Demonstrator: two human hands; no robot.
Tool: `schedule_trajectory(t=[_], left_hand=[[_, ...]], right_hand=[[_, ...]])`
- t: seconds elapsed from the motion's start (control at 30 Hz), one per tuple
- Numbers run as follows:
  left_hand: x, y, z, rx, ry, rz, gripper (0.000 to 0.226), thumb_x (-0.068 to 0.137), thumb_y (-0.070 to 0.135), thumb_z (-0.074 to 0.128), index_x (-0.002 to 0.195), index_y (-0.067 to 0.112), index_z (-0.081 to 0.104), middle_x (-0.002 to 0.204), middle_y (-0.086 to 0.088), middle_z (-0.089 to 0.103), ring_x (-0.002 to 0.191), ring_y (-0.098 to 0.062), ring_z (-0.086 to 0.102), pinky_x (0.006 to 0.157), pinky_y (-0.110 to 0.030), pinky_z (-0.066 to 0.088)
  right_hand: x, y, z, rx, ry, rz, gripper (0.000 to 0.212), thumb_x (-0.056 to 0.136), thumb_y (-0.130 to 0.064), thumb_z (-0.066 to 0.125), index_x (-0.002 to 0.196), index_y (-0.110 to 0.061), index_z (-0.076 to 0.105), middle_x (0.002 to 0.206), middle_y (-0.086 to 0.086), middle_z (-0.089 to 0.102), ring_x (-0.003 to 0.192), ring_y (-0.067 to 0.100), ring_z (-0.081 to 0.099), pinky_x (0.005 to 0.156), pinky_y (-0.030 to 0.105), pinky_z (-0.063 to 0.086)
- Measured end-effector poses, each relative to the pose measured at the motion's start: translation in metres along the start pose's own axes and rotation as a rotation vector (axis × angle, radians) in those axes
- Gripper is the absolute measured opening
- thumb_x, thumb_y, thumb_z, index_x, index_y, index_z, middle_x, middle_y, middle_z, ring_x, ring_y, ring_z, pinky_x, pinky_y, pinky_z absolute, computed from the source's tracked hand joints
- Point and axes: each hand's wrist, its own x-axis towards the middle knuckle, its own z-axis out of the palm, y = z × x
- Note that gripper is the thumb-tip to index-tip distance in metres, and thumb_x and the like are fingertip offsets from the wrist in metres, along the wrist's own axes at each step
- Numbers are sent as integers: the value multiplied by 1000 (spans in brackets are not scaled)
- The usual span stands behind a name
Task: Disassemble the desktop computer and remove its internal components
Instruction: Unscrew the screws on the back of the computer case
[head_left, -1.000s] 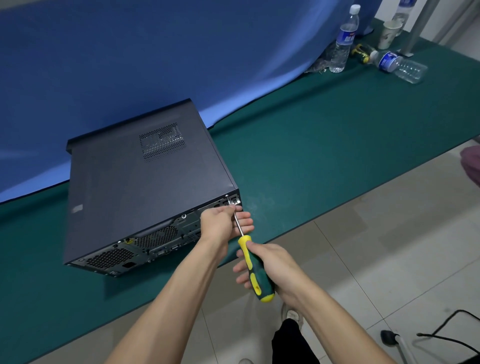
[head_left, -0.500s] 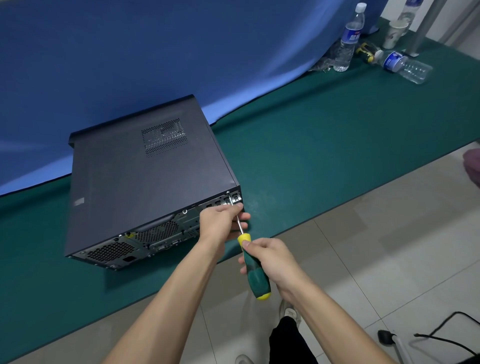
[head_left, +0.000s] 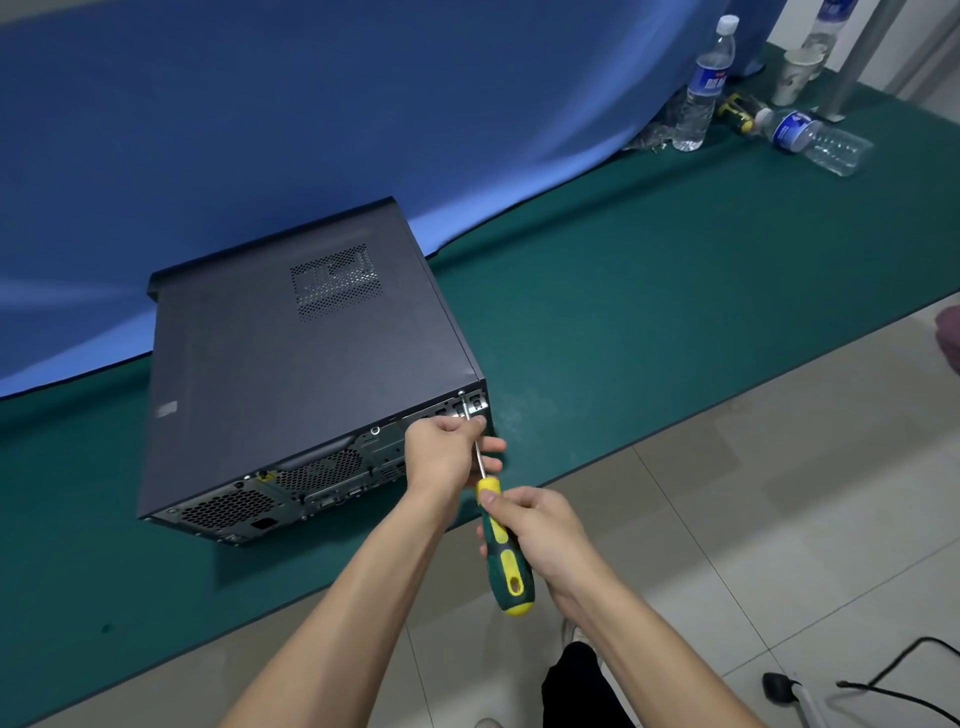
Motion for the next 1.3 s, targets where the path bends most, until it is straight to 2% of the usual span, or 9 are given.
schedule_trajectory(t=[0.1,0.23,0.47,0.63,0.8,0.97,1.07,1.13,1.3], left_hand=[[0,2,2,-64,6,-37,17,96,4,48,82,-2,55,60,-13,66,37,-19,57,39,-26,50],[-3,2,8,-194,-24,-67,24,99,0,34,83,-2,52,66,-19,63,39,-20,60,39,-28,52],[-2,4,-4,-87,-20,-38,14,93,6,56,85,-5,59,63,-13,66,39,-17,59,38,-25,49],[-2,4,2,-232,-51,-75,20,98,1,41,83,-4,54,57,-13,66,42,-19,62,42,-28,54],[-1,0,-6,-155,-76,-38,11,90,7,60,83,-2,61,63,-8,67,45,-15,62,42,-25,52],[1,0,-1,-245,-82,-54,11,96,-1,46,95,-6,56,67,-16,67,47,-20,65,44,-29,55],[8,3,-4,-315,-81,-51,8,93,1,52,100,0,55,83,-16,69,61,-23,68,54,-31,59],[15,7,-3,-374,-34,-78,7,91,6,59,92,-1,60,85,-16,69,67,-22,69,57,-30,59],[19,11,7,-491,68,-179,11,89,7,62,80,2,60,74,-13,67,48,-16,67,51,-28,56]], right_hand=[[0,-1,2,-7,-13,34,23,89,-29,64,85,-8,56,65,3,61,56,17,59,57,25,48],[-3,-8,1,52,-161,158,34,97,-33,47,102,-2,60,70,9,69,54,25,65,53,28,50],[-1,-3,0,-8,-62,25,22,90,-25,63,76,-10,54,59,1,63,48,15,60,50,22,48],[-1,-8,2,129,-173,128,32,96,-28,49,103,1,59,70,10,70,51,23,64,45,24,48],[0,-2,1,147,-57,9,18,89,-18,63,80,-6,55,55,3,62,44,15,58,42,22,47],[1,-5,-2,171,-104,96,27,94,-32,53,90,-5,58,61,8,65,42,20,56,41,23,43],[3,-2,-3,81,-28,-9,26,95,-28,53,83,-5,59,57,4,64,38,16,53,40,20,40],[4,0,-5,26,46,-54,23,91,-26,62,76,-9,56,54,1,62,37,14,51,42,19,40],[9,-3,-12,-120,142,-87,20,82,-22,72,79,-9,56,50,-1,59,38,10,49,40,18,40]])
